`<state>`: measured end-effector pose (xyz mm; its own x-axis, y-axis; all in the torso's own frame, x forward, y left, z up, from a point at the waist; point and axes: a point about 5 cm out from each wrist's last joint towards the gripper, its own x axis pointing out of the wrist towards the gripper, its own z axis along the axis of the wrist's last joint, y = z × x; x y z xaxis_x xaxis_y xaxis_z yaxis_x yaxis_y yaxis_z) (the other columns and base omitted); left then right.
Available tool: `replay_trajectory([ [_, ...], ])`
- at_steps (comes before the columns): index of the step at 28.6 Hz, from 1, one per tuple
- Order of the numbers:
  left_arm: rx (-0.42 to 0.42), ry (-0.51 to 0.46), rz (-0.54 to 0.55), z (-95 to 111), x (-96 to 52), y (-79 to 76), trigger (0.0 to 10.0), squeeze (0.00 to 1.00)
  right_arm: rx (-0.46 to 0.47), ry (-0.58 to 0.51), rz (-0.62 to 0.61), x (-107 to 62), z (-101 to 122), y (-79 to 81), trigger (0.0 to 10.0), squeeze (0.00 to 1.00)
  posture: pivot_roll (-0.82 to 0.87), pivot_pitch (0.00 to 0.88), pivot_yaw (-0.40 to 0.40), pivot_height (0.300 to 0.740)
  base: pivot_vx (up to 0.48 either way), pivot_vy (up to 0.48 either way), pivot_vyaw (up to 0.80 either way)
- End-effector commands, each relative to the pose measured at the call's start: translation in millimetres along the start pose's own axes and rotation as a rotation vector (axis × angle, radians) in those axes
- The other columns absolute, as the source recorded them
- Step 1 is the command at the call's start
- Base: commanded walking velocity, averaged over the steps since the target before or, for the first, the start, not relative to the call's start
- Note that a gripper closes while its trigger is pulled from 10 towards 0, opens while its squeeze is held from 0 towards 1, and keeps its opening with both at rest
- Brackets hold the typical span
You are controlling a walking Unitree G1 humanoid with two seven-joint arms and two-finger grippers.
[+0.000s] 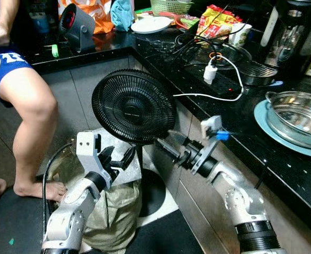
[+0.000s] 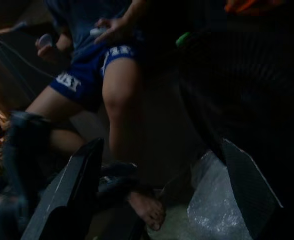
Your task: Kitchen organization
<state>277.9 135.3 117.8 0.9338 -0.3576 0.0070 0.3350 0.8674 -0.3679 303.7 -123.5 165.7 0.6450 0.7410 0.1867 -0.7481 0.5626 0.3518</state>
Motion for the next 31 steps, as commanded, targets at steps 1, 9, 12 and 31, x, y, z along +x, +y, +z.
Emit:
replay_trajectory([
  [1,-0.001,-0.007,-0.002,0.0,-2.2,1.5,10.0,0.00,-0.012,-0.065,0.115,11.7,23.8,19.1,10.0,0.00,0.05,0.000,0.021,0.740,0.000,0.000,-0.80],
  [9,0.013,-0.005,-0.012,-1.4,-1.2,0.2,10.0,0.00,-0.062,-0.128,0.304,31.9,54.6,58.3,10.0,0.00,0.06,0.000,0.017,0.740,0.000,0.000,-0.80],
  [12,0.010,-0.006,-0.013,-1.1,-0.9,0.3,10.0,0.00,-0.120,-0.126,0.325,38.2,62.9,67.0,10.0,0.00,0.06,0.000,0.017,0.740,0.000,0.000,-0.80],
  [31,0.017,-0.014,-0.001,-0.3,-1.0,0.7,10.0,0.00,-0.599,0.162,-0.006,90.3,41.3,66.2,10.0,0.00,0.07,0.000,0.020,0.740,0.000,0.000,-0.45],
])
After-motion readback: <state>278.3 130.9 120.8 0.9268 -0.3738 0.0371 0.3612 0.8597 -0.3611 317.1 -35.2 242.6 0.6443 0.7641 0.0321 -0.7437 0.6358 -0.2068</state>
